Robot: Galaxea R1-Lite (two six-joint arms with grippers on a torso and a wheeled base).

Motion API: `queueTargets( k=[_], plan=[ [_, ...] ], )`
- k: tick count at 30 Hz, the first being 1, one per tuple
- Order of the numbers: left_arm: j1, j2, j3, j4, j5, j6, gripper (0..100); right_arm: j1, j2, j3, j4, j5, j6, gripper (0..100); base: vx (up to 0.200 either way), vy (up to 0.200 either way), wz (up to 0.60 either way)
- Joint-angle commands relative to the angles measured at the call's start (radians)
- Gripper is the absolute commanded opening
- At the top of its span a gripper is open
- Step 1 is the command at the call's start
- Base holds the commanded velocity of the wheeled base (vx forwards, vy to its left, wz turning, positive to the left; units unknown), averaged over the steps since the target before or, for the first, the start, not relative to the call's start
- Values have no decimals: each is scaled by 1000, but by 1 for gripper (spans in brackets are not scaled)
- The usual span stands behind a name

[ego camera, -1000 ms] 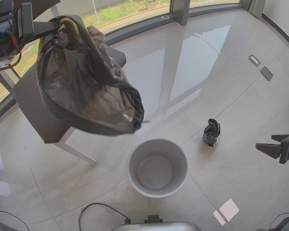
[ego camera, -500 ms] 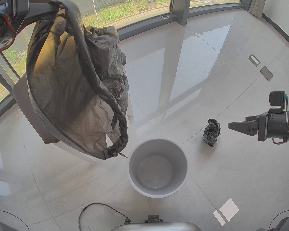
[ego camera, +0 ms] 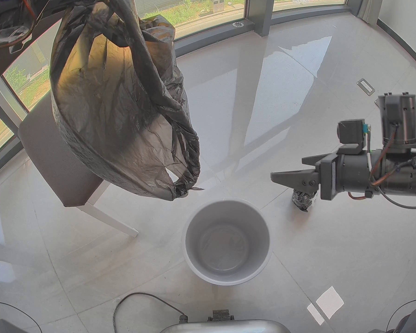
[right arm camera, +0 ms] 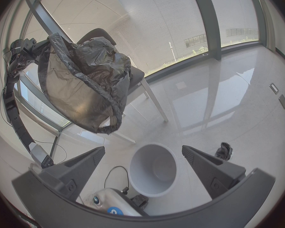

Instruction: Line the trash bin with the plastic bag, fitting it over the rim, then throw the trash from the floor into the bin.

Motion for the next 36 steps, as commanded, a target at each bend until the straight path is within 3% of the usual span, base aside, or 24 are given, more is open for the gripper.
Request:
queueTargets(
  k=[1, 7, 13, 22, 36],
  plan=[
    [-8, 33, -46, 1, 1, 0, 0, 58, 138, -135, -15, -5, -4, 100, 0, 0, 0],
    [-6, 48, -81, 9, 1, 0, 0, 133, 237, -268, -24, -21, 3, 100, 0, 0, 0],
    [-9, 63, -112, 10, 18, 0, 0, 187, 269, -297, -24, -22, 3, 100, 0, 0, 0],
    [-17, 83, -166, 22, 26, 0, 0, 216, 278, -287, -27, -22, 5, 100, 0, 0, 0],
    [-63, 90, -189, 19, 37, -2, 0, 207, 444, -429, -84, -36, 36, 100, 0, 0, 0]
  ],
)
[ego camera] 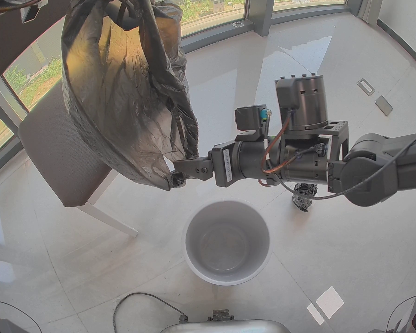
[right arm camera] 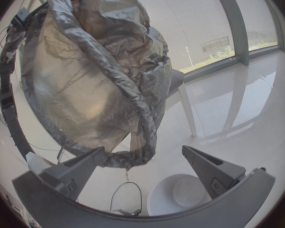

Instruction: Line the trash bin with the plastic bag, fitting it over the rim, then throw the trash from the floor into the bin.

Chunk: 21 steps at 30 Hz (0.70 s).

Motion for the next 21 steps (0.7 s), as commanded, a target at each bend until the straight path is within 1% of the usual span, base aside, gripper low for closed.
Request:
queueTargets(
  k=[1, 6, 14, 15, 16, 19, 21],
  plan=[
    [-17, 6, -20, 2, 1, 0, 0, 0, 66, -48, -11, -5, 17, 100, 0, 0, 0],
    [-20, 23, -55, 2, 3, 0, 0, 6, 119, -123, -17, -5, 42, 100, 0, 0, 0],
    [-20, 34, -67, 2, 4, 0, 0, 9, 134, -141, -20, -17, 46, 100, 0, 0, 0],
    [-22, 34, -67, 1, 4, 0, 0, 7, 135, -141, -24, -19, 48, 0, 0, 0, 0],
    [-20, 34, -67, 1, 4, 0, 0, 7, 135, -141, -26, -19, 48, 0, 0, 0, 0],
    [-28, 37, -67, -1, 4, -2, 0, 6, 139, -141, -26, -60, 48, 0, 0, 0, 0],
    [-36, 37, -67, -1, 4, -2, 0, 6, 139, -140, -23, -76, 48, 0, 0, 0, 0]
  ],
)
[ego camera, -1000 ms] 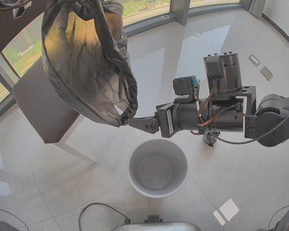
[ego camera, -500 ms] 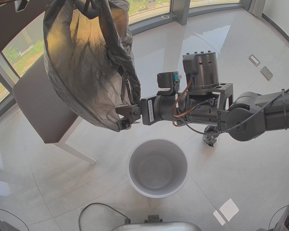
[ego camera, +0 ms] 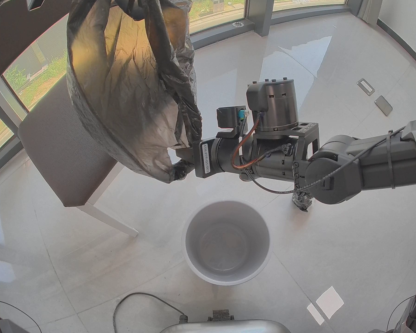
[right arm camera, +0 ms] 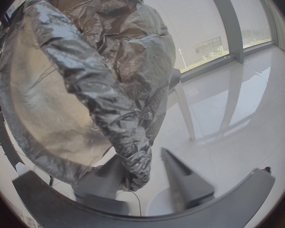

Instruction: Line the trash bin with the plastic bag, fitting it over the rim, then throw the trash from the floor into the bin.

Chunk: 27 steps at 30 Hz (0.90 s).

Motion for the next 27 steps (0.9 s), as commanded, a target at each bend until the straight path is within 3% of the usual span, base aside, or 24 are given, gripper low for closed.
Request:
queueTargets(
  k=[1, 9, 16, 22, 27],
  plan=[
    [-10, 5, 0, 0, 0, -1, 0, 0, 1, 3, 3, -9, 1, 0, 0, 0, 0],
    [-24, 3, 13, 3, 25, -3, 0, 9, -34, 53, 6, -16, 1, 0, 0, 0, 0],
    [-33, -31, 127, 64, 68, -14, 0, 66, -304, 396, 10, -29, 1, 0, 0, 0, 0],
    [-173, -119, 337, 136, 132, -14, 0, 159, -608, 787, 80, -80, 1, 0, 0, 0, 0],
    [-265, -159, 478, 152, 138, -47, 0, 178, -801, 983, 145, -85, 1, 0, 0, 0, 0]
  ],
)
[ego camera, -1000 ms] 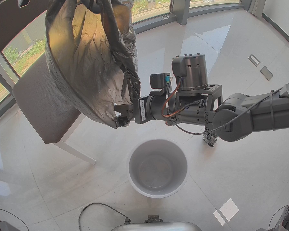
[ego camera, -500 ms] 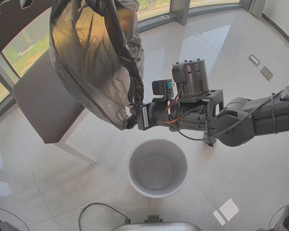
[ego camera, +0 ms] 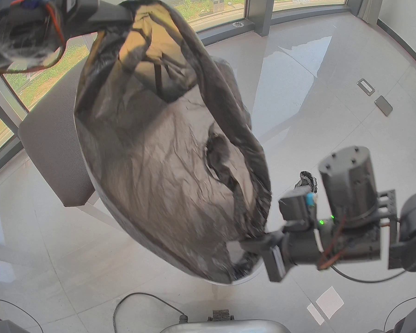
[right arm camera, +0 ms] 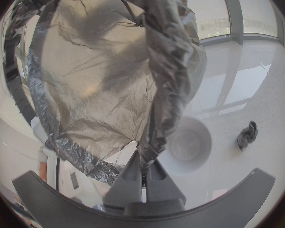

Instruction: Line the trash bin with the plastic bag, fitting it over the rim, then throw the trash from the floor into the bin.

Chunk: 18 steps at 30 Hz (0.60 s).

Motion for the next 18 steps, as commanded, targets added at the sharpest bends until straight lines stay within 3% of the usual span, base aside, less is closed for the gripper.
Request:
queueTargets(
  k=[1, 5, 12, 15, 18],
  plan=[
    [-159, -103, 245, 51, 40, -34, 0, 76, -402, 340, 91, -26, 0, 0, 0, 0, 0],
    [-183, -84, 328, 58, 40, -106, 0, 84, -480, 434, 183, -17, 17, 0, 0, 0, 0],
    [-180, -34, 391, 95, 40, -166, 0, 79, -471, 506, 189, 9, 57, 0, 0, 0, 0],
    [-175, -23, 443, 98, 38, -186, 0, 67, -386, 497, 182, 64, 60, 0, 0, 0, 0],
    [-172, -4, 469, 100, 34, -208, 0, 39, -296, 475, 152, 76, 49, 0, 0, 0, 0]
  ],
)
